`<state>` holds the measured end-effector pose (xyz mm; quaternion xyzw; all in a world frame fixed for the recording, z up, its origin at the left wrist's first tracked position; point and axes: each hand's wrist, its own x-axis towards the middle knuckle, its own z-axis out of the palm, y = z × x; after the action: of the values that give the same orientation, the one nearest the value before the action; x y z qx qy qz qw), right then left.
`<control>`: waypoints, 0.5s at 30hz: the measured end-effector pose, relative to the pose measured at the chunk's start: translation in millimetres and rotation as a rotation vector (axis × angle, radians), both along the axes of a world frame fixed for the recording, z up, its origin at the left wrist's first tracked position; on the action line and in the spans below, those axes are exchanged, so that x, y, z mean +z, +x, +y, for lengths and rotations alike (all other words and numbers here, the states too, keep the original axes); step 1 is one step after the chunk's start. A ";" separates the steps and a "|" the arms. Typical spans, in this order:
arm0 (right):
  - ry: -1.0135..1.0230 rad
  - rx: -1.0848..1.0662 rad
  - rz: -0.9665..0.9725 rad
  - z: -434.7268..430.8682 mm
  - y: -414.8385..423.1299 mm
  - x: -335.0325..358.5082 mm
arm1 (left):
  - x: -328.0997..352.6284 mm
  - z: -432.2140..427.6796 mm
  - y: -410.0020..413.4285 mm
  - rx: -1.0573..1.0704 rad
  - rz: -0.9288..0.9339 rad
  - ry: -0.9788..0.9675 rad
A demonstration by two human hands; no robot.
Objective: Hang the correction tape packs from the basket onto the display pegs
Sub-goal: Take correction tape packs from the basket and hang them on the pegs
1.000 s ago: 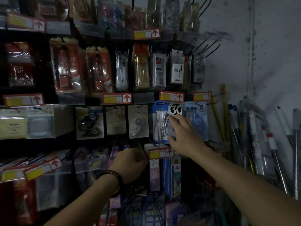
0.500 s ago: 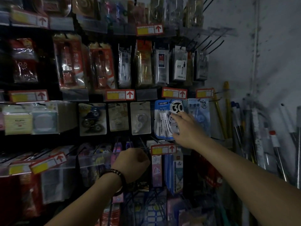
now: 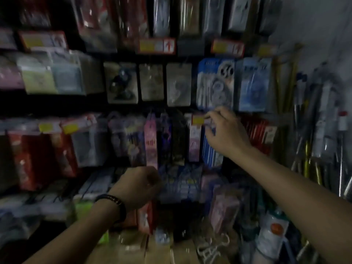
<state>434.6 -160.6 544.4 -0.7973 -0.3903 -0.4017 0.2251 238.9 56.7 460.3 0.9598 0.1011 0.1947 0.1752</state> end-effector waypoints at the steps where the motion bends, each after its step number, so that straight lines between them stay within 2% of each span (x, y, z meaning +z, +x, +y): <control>1: 0.001 0.055 0.010 2.2 -10.5 -20.7 | -22.3 2.7 -11.9 0.004 0.028 -0.004; 6: -0.140 0.259 0.243 18.0 -64.8 -152.6 | -144.6 14.5 -75.9 0.067 0.240 -0.150; 12: -0.385 0.312 0.660 30.3 -122.0 -344.0 | -283.1 8.4 -138.9 0.143 0.531 -0.241; 15: -0.522 0.249 0.858 30.9 -145.7 -427.1 | -341.1 7.1 -157.7 0.136 0.621 -0.297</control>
<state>289.0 -129.7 117.3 -0.8674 -0.4422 0.1018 0.2045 81.1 63.9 119.3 0.9283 0.2404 -0.1122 0.2607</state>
